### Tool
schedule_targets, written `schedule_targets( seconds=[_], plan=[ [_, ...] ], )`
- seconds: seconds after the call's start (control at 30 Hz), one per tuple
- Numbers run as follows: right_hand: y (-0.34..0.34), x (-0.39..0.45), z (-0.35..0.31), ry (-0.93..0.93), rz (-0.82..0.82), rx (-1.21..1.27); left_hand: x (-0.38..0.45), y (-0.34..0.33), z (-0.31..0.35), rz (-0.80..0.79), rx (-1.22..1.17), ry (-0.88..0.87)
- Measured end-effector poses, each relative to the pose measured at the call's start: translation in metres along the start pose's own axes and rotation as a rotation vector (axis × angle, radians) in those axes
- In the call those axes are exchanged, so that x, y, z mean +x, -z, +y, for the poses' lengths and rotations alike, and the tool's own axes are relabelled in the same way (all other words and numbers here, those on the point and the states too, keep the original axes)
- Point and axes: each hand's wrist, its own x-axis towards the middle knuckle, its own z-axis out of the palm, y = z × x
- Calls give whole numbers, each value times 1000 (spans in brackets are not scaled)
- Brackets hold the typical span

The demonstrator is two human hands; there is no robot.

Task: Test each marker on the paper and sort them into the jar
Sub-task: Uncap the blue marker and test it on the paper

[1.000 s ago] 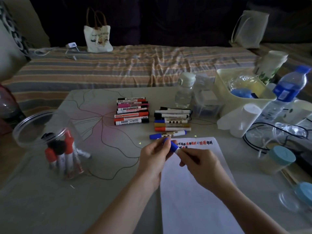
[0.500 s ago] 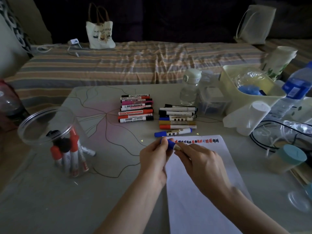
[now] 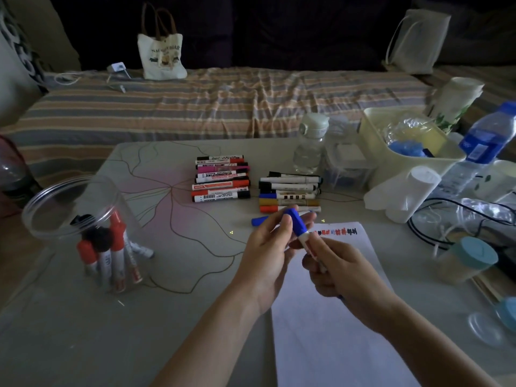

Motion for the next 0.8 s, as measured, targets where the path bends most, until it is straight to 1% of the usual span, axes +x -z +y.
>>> schedule_targets(
  seconds=[0.03,0.1,0.13,0.17,0.23,0.27,0.3,0.33,0.37,0.47,0.6,0.63,0.67,0.7,0.73,0.77,0.8],
  plan=[
    [3,-3,-5,-52,-47,87,0,1,2,-17,8,-7],
    [8,-6,-7,-52,-74,76,0,1,1,14,30,-23],
    [8,-7,-6,4,-36,-37,0,0,-1,58,35,-23],
    [6,-7,-4,102,41,-223,0,-1,-3,117,23,-11],
    [3,-2,5,376,233,-602,3,-3,-8,235,-6,19],
    [2,1,10,509,293,-710,4,-2,-10,288,-8,27],
    [2,3,15,615,319,-799,6,-1,-13,335,-7,36],
    [1,6,19,683,332,-896,7,0,-15,379,-8,47],
    [-1,7,22,712,344,-994,8,0,-16,416,-13,60],
    [-3,9,25,747,405,-1164,9,1,-18,458,-48,87],
    [-9,8,28,782,408,-1248,10,4,-17,457,-137,133],
    [-10,8,29,787,415,-1236,9,5,-17,449,-134,139],
    [-10,8,28,781,413,-1168,9,6,-17,428,-108,122],
    [-9,6,24,738,375,-1053,8,7,-18,401,-48,70],
    [-7,4,18,672,321,-901,6,8,-17,371,54,-22],
    [-2,2,13,584,253,-780,5,10,-17,327,214,-162],
    [3,-1,9,502,176,-735,4,14,-15,256,457,-356]
  ],
)
